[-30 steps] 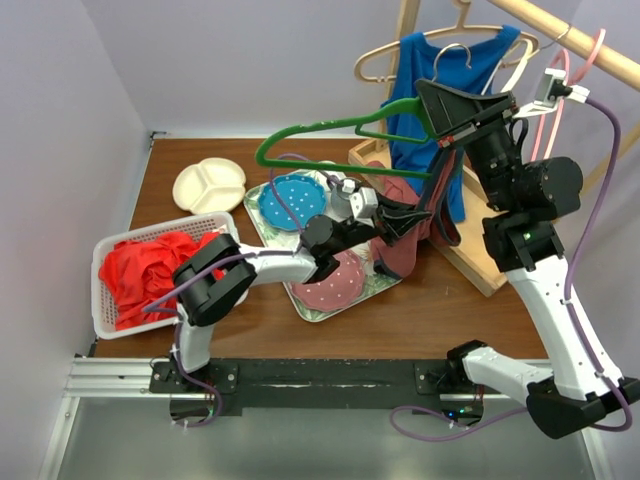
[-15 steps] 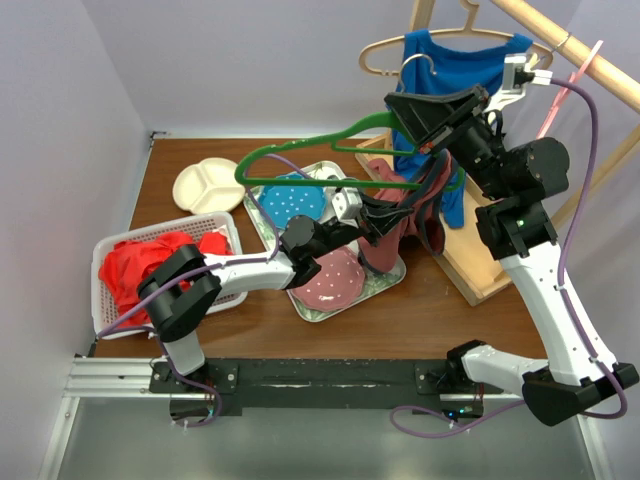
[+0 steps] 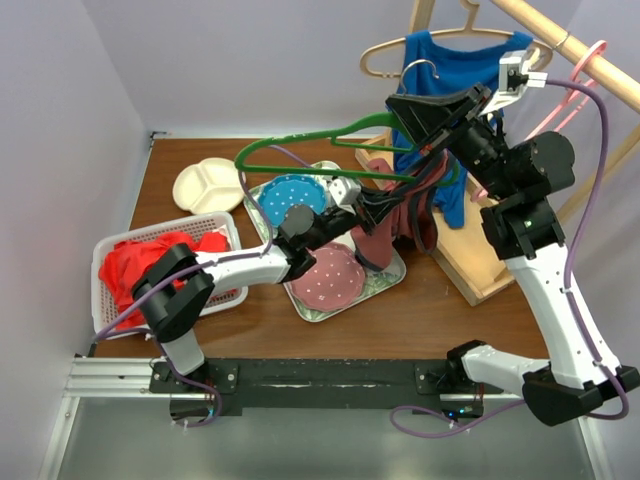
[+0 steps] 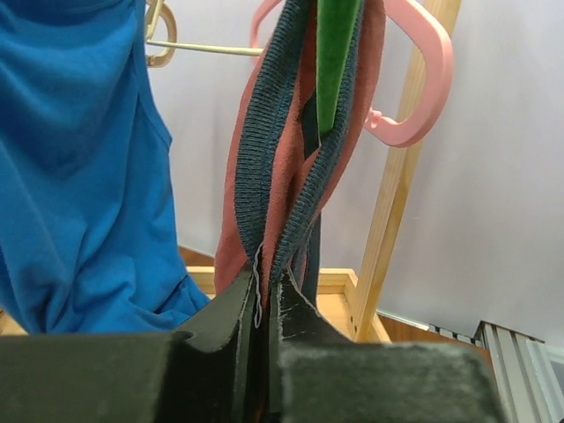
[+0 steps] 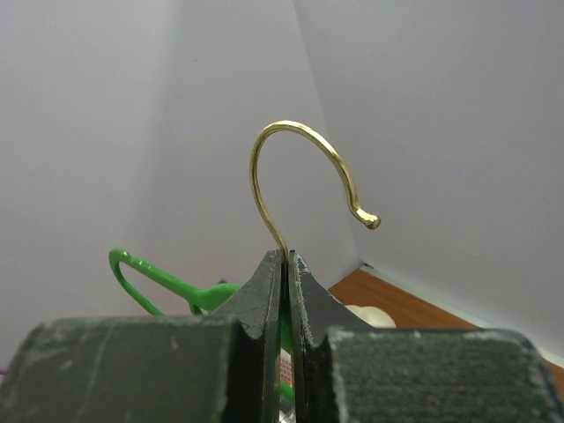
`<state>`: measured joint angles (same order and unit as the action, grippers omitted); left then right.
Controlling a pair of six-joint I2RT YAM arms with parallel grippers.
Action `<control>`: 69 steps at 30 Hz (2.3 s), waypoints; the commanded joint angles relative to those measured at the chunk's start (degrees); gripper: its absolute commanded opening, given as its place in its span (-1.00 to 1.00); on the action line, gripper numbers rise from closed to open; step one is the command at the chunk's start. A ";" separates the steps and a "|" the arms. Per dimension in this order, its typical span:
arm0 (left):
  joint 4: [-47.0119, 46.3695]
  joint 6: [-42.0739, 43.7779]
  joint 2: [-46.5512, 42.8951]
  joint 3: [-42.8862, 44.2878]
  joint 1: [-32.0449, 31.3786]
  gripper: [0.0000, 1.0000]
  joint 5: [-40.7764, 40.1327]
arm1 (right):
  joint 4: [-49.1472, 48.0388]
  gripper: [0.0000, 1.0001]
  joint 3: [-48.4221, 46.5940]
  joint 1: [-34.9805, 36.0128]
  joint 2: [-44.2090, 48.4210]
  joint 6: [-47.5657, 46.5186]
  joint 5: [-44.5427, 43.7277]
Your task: Remove the tank top from the hanger
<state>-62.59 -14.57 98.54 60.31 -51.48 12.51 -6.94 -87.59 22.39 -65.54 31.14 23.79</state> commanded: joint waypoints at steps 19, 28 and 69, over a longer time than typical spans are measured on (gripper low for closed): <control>-0.34 1.21 -4.94 2.09 0.95 -0.12 4.80 | 6.07 -1.00 -9.79 0.37 -3.02 -6.53 5.21; -1.22 1.38 -5.55 1.04 0.95 -1.00 6.30 | -4.80 -1.00 -5.32 0.37 -4.07 -3.54 16.36; 14.60 1.03 -9.68 8.24 1.39 -1.00 -9.96 | 7.14 -1.00 -4.88 0.28 -1.00 4.99 -22.23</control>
<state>-46.26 -12.99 89.36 66.41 -50.63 4.14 6.15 -94.72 22.79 -68.75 35.90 -0.47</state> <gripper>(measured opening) 0.037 0.029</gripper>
